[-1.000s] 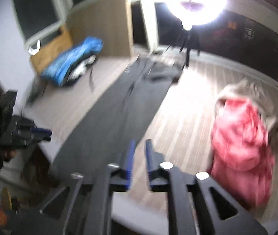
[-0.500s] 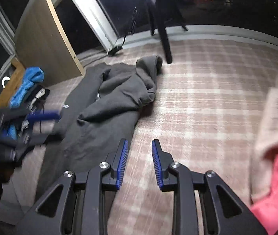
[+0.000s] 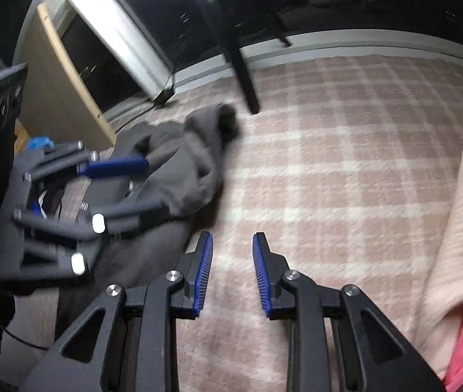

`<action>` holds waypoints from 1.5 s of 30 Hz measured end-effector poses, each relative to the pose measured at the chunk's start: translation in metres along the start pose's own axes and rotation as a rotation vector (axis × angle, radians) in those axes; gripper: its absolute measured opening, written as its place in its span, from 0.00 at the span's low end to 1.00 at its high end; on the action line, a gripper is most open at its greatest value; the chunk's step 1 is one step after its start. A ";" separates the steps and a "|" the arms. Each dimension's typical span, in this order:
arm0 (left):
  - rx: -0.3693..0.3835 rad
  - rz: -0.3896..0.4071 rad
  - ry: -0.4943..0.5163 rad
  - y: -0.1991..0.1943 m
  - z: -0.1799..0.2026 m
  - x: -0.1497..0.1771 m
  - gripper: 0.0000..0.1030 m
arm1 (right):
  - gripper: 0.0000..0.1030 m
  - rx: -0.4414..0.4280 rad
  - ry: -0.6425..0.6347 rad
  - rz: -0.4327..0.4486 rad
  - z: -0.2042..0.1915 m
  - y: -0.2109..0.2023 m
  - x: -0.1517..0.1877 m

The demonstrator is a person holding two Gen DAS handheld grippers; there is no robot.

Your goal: Fold clothes

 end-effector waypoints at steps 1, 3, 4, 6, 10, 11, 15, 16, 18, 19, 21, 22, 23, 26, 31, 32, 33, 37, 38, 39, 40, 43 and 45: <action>-0.004 -0.001 0.021 0.002 0.005 -0.002 0.45 | 0.25 -0.005 0.014 0.002 0.004 -0.001 -0.002; -0.018 -0.015 0.050 0.010 0.008 -0.004 0.45 | 0.25 -0.004 0.026 0.004 0.010 -0.003 -0.003; -0.020 -0.026 0.042 0.016 0.005 -0.004 0.45 | 0.25 -0.003 0.026 0.003 0.011 -0.004 -0.004; -0.022 -0.047 0.026 0.026 0.001 -0.003 0.37 | 0.25 0.000 0.028 0.002 0.014 -0.004 -0.005; 0.046 -0.045 -0.040 0.024 -0.013 -0.005 0.11 | 0.25 0.004 0.028 -0.002 0.018 -0.004 -0.007; 0.053 -0.035 -0.054 0.020 -0.017 -0.005 0.11 | 0.25 0.000 0.022 -0.006 0.016 -0.003 -0.007; 0.080 0.002 -0.138 0.007 -0.039 -0.007 0.10 | 0.25 -0.018 -0.020 -0.022 0.003 0.006 -0.005; 0.102 0.011 -0.163 0.004 -0.044 -0.007 0.10 | 0.25 -0.021 -0.029 -0.026 0.000 0.010 -0.005; 0.115 0.025 -0.196 0.000 -0.054 -0.006 0.10 | 0.25 -0.026 -0.049 -0.034 -0.008 0.016 -0.005; 0.105 0.031 -0.205 -0.002 -0.060 -0.005 0.10 | 0.25 -0.029 -0.058 -0.038 -0.012 0.019 -0.005; 0.087 0.042 -0.221 -0.006 -0.072 -0.004 0.10 | 0.25 -0.035 -0.077 -0.046 -0.019 0.025 -0.005; 0.076 0.048 -0.230 -0.008 -0.078 -0.003 0.11 | 0.25 -0.038 -0.087 -0.050 -0.023 0.028 -0.005; 0.022 0.037 -0.259 -0.007 -0.093 0.003 0.15 | 0.25 -0.041 -0.096 -0.054 -0.027 0.032 -0.005; -0.138 0.006 -0.358 -0.009 -0.140 0.025 0.26 | 0.25 -0.030 -0.117 -0.059 -0.032 0.038 -0.007; -0.137 0.073 -0.460 -0.030 -0.165 0.030 0.34 | 0.25 -0.035 -0.110 -0.013 -0.030 0.033 -0.026; -0.119 0.085 -0.458 -0.032 -0.163 0.027 0.34 | 0.25 -0.032 -0.113 -0.009 -0.030 0.034 -0.031; -0.089 0.091 -0.446 -0.033 -0.157 0.024 0.34 | 0.25 -0.030 -0.118 -0.005 -0.031 0.035 -0.036; 0.002 0.093 -0.390 -0.026 -0.123 0.013 0.35 | 0.25 -0.012 -0.139 0.010 -0.030 0.045 -0.053; 0.023 0.091 -0.377 -0.023 -0.112 0.012 0.35 | 0.25 -0.009 -0.138 0.011 -0.029 0.049 -0.056; 0.042 0.085 -0.362 -0.019 -0.102 0.012 0.35 | 0.25 -0.006 -0.137 0.012 -0.028 0.052 -0.060; 0.045 0.074 -0.351 -0.014 -0.097 0.014 0.35 | 0.25 -0.003 -0.137 0.014 -0.027 0.056 -0.063; 0.057 0.040 -0.325 0.000 -0.084 0.016 0.35 | 0.23 0.006 -0.134 0.017 -0.023 0.066 -0.072; 0.082 0.029 -0.341 0.006 -0.082 0.018 0.35 | 0.23 0.012 -0.133 0.020 -0.021 0.074 -0.079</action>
Point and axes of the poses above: each gripper's, at about its wrist camera, not at the fingertips, and y roughly the way its jaws point, z to its right, x to its underside, the point moved 10 cm from there along y, roughly the way its jaws point, and after that the axes turned 1 degree about x, right-handed, at the moved point
